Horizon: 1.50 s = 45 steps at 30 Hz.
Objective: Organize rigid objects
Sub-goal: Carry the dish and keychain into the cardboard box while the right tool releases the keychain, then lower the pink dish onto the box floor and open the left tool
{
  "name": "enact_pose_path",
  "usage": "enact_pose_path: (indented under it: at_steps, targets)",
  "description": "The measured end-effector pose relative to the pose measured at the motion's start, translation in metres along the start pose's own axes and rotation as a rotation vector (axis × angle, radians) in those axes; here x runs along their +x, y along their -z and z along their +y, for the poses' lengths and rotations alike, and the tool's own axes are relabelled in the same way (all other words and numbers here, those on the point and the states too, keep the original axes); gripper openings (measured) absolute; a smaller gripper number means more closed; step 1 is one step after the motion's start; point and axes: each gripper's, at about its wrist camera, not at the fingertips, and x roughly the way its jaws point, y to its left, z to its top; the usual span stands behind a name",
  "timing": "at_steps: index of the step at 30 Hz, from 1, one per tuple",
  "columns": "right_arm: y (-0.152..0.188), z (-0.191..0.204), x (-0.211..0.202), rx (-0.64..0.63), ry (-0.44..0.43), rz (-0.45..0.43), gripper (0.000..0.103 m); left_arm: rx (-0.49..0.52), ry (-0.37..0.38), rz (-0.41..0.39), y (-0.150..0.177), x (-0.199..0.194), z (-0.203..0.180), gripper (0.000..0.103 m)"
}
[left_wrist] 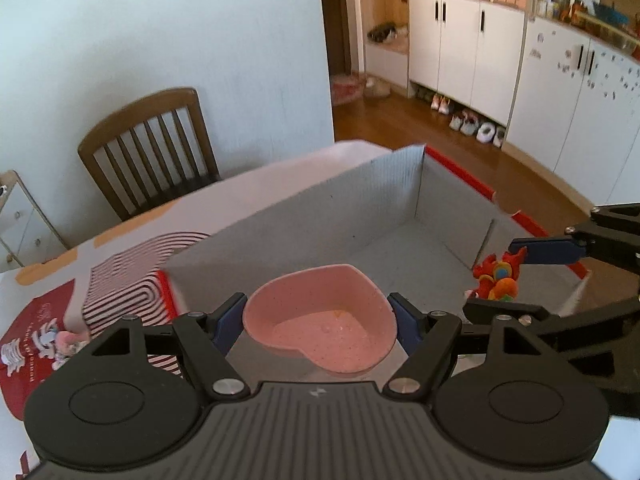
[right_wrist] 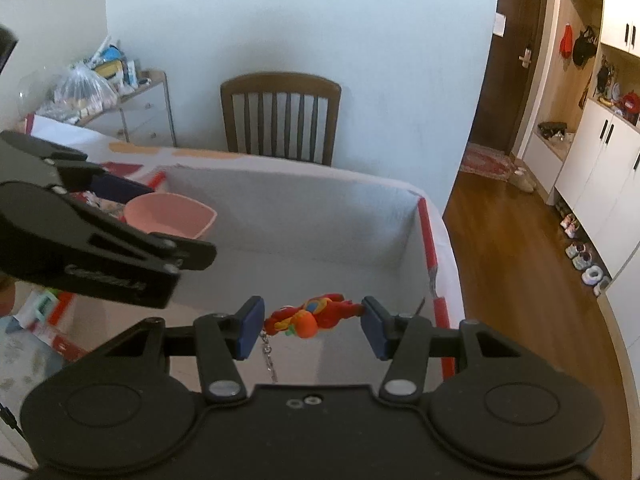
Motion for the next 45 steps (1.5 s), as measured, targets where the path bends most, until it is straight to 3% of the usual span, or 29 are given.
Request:
enact_pose_path:
  at_steps: [13,24,34,45]
  targets:
    - [0.001,-0.007,0.046,-0.028,-0.068,0.149,0.052,-0.043,0.023,0.237,-0.011,0.081,-0.008,0.076]
    - [-0.003,-0.003,0.060,-0.029,-0.072,0.259,0.053,-0.019,0.048,0.392,-0.007,0.108,-0.010,0.076]
    - [0.003,-0.011,0.069,-0.006,-0.076,0.306,0.054,-0.008,0.040,0.400,-0.009,0.112,-0.009,0.076]
    - [0.000,-0.007,0.060,-0.009,-0.088,0.282,0.069,-0.035,0.029,0.351,-0.015,0.093,-0.009,0.076]
